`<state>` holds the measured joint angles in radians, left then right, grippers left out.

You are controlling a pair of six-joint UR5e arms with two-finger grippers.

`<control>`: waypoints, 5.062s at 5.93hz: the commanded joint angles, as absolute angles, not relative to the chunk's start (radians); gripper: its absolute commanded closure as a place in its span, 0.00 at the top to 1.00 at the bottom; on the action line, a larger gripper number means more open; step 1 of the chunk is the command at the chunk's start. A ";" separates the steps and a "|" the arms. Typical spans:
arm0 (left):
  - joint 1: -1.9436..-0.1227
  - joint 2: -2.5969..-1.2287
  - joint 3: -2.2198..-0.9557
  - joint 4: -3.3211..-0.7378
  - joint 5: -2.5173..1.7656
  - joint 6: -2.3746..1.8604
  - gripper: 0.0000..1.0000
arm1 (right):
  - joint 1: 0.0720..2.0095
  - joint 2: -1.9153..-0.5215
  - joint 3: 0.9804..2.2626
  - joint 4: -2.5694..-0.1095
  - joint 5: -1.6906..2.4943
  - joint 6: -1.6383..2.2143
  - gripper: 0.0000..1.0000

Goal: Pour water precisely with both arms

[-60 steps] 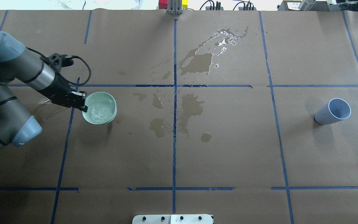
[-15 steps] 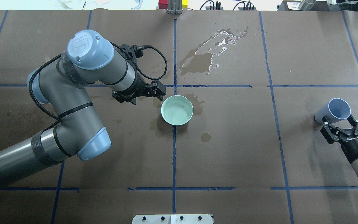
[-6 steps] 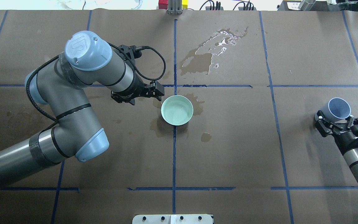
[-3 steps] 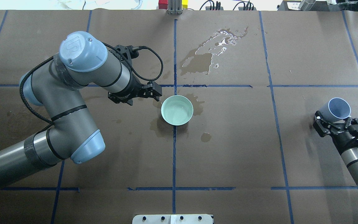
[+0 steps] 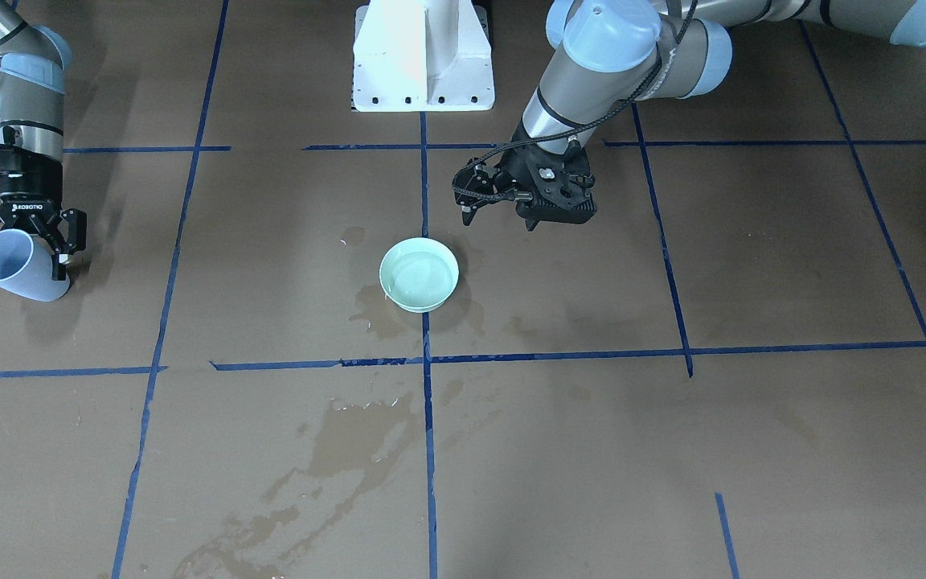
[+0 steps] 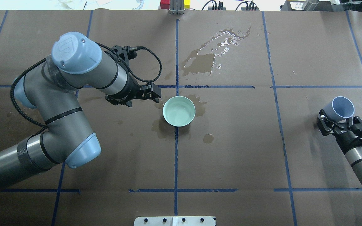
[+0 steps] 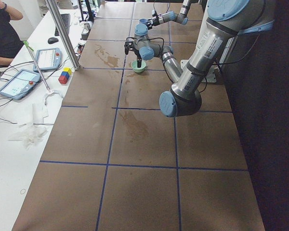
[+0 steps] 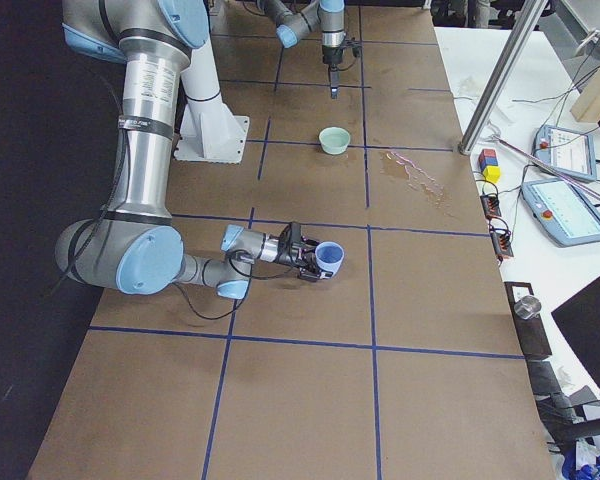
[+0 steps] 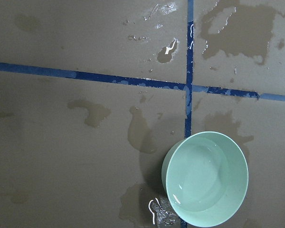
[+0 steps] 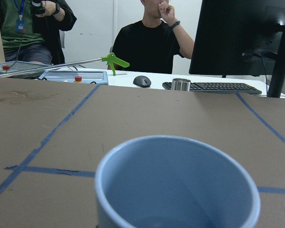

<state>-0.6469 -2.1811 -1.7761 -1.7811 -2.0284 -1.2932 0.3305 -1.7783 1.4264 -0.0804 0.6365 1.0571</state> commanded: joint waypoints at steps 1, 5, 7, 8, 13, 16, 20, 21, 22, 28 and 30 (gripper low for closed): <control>-0.649 -2.177 -1.792 -1.781 -2.029 -1.293 1.00 | 0.406 -1.728 1.492 -0.040 0.740 0.848 0.21; -0.666 -2.137 -1.838 -1.782 -2.029 -1.292 1.00 | 0.387 -1.467 1.560 -0.280 0.643 0.710 0.10; -0.681 -2.134 -1.838 -1.782 -2.029 -1.292 1.00 | 0.312 -1.329 1.609 -0.455 0.644 0.683 0.07; -0.692 -2.120 -1.838 -1.782 -2.031 -1.292 1.00 | 0.293 -1.266 1.617 -0.545 0.635 0.672 0.07; -0.698 -2.109 -1.845 -1.782 -2.029 -1.292 1.00 | 0.278 -1.185 1.652 -0.750 0.643 0.454 0.01; -0.698 -2.103 -1.853 -1.784 -2.029 -1.292 1.00 | 0.273 -1.137 1.651 -0.929 0.643 0.456 0.00; -0.698 -2.095 -1.862 -1.784 -2.028 -1.292 1.00 | 0.238 -1.066 1.657 -1.256 0.585 0.254 0.02; -0.698 -2.094 -1.862 -1.783 -2.028 -1.292 1.00 | 0.217 -1.066 1.654 -1.258 0.571 0.230 0.02; -0.698 -2.094 -1.861 -1.784 -2.028 -1.292 1.00 | 0.200 -1.068 1.649 -1.258 0.571 0.188 0.03; -0.698 -2.094 -1.862 -1.784 -2.028 -1.292 1.00 | 0.195 -1.060 1.641 -1.266 0.546 -0.104 0.03; -0.698 -2.094 -1.861 -1.784 -2.028 -1.292 1.00 | 0.195 -1.058 1.641 -1.269 0.532 -0.184 0.03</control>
